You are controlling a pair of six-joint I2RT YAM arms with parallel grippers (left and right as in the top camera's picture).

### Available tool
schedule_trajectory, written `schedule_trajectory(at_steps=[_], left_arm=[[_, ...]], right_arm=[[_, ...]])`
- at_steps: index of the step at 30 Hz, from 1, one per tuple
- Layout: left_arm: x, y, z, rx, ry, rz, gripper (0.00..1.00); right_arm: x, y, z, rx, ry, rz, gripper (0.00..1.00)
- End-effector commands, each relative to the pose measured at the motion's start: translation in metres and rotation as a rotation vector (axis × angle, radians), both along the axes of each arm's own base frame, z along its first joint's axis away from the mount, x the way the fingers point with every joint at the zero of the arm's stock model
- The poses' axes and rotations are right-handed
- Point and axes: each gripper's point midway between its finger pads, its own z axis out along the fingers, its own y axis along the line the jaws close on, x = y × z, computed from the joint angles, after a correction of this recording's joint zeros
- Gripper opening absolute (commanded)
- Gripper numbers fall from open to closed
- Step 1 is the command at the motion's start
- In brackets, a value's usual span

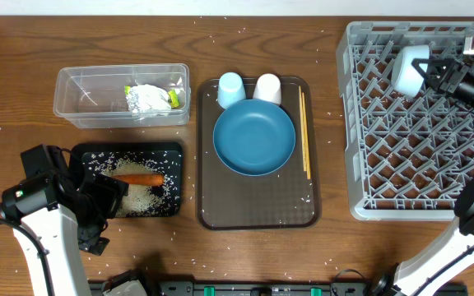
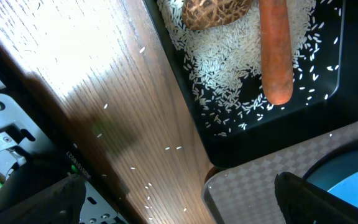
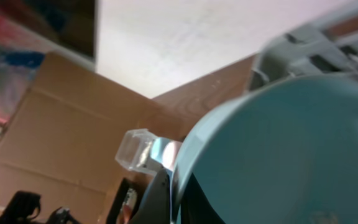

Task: Sort waste into correct bins and load items into the dishwasher rack
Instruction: 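Lower the bowl into the rack's upper right area and open the right gripper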

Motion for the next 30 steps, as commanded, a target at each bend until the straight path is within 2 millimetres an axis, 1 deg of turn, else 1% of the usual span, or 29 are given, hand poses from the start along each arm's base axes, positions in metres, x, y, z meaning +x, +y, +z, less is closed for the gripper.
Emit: schedule_trajectory(at_steps=[1,4,11,19,25,30], left_arm=[[-0.002,0.002,-0.001,0.005,0.011,0.018,0.98],[-0.002,0.002,-0.001,0.005,0.011,0.018,0.98],[-0.002,0.002,-0.001,0.005,0.011,0.018,0.98],[-0.002,0.002,-0.001,0.005,0.011,0.018,0.98],[-0.002,0.002,-0.001,0.005,0.011,0.018,0.98],[-0.002,0.002,-0.001,0.005,0.011,0.018,0.98]], right_arm=[[-0.005,0.012,0.015,0.080,-0.010,0.097,0.01],[-0.005,0.012,0.023,0.052,-0.079,0.120,0.01],[-0.003,0.007,0.020,0.048,-0.070,0.099,0.01],[-0.001,0.005,0.005,0.066,-0.042,0.097,0.01],[0.003,-0.003,-0.011,0.075,-0.011,0.070,0.01],[0.005,-0.015,-0.015,0.063,-0.002,0.027,0.01]])
